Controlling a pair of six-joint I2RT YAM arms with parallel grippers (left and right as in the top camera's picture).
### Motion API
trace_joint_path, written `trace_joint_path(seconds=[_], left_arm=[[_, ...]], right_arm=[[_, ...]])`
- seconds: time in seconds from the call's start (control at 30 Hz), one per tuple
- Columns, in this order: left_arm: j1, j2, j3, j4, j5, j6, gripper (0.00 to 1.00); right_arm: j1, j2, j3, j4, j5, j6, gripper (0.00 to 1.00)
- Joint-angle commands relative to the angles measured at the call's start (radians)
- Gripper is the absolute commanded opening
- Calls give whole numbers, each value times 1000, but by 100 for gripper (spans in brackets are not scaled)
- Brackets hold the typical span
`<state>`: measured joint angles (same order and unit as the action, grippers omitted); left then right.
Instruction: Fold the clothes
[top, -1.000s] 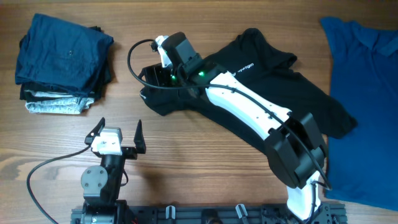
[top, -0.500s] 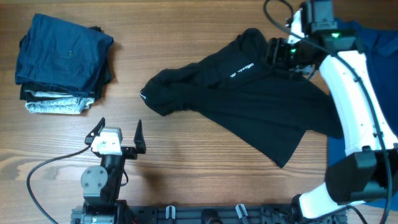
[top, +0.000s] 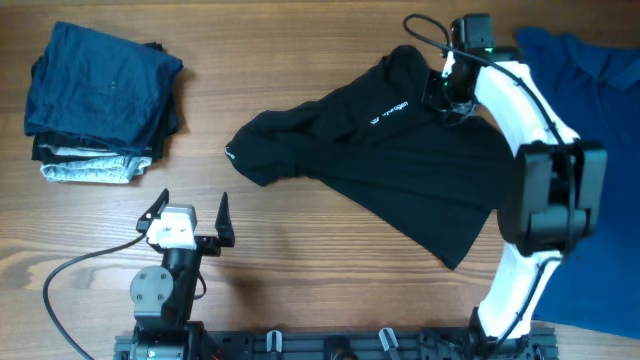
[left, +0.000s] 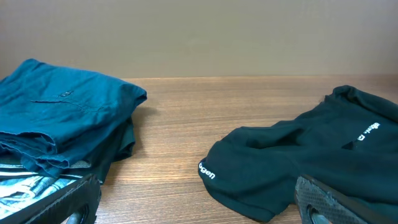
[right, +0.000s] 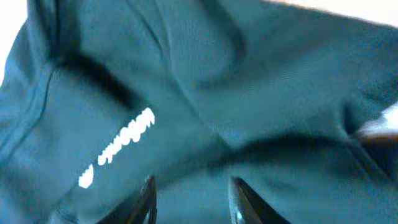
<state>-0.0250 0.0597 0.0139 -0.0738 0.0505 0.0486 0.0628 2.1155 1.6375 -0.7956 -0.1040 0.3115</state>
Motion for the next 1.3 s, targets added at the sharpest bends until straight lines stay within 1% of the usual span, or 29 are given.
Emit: trace_joint_path(seconds=[0.0,0.1,0.13,0.2,0.33,0.43,0.57,0.63,0.67,0.7,0.73,0.77,0.87,0.97,1.1,1.27], left_arm=[[4,-7,-8,0,-6,19,100],[4,-7,-8,0,-6,19,100],[4,-7,-8,0,-6,19,100],[4,-7,-8,0,-6,19,100],[4,-7,-8,0,-6,19,100],[4,-7,-8,0,-6,19,100],[4,-7,-8,0,-6,19,100],[4,-7,-8,0,-6,19,100],[4,-7,-8,0,-6,19,100],[4,-7,-8,0,-6,19,100],[4,-7,-8,0,-6,19,100],[4,-7,-8,0,-6,19,100],[4,-7,-8,0,-6,19,100],[4,-7,-8,0,-6,19,100],[4,-7,-8,0,-6,19,100],[4,-7,-8,0,-6,19,100]], right_arm=[[6,59,-4,75,-15,47,38],[6,62,-4,123,-2,66,38],[6,62,-5,120,24,112,37],[6,63,-22,118,45,161,37],[6,65,-93,118,87,220,36],[6,65,-158,177,112,220,38],[6,65,-161,236,112,220,43],[6,65,-160,259,112,238,43],[6,65,-160,262,112,241,40],[6,65,-160,268,111,241,29],[6,65,-160,272,112,241,9],[6,65,-160,277,112,241,4],[6,62,-137,290,111,238,4],[6,19,-83,307,113,181,5],[6,-39,-19,326,159,151,4],[6,-39,-8,415,232,86,4]])
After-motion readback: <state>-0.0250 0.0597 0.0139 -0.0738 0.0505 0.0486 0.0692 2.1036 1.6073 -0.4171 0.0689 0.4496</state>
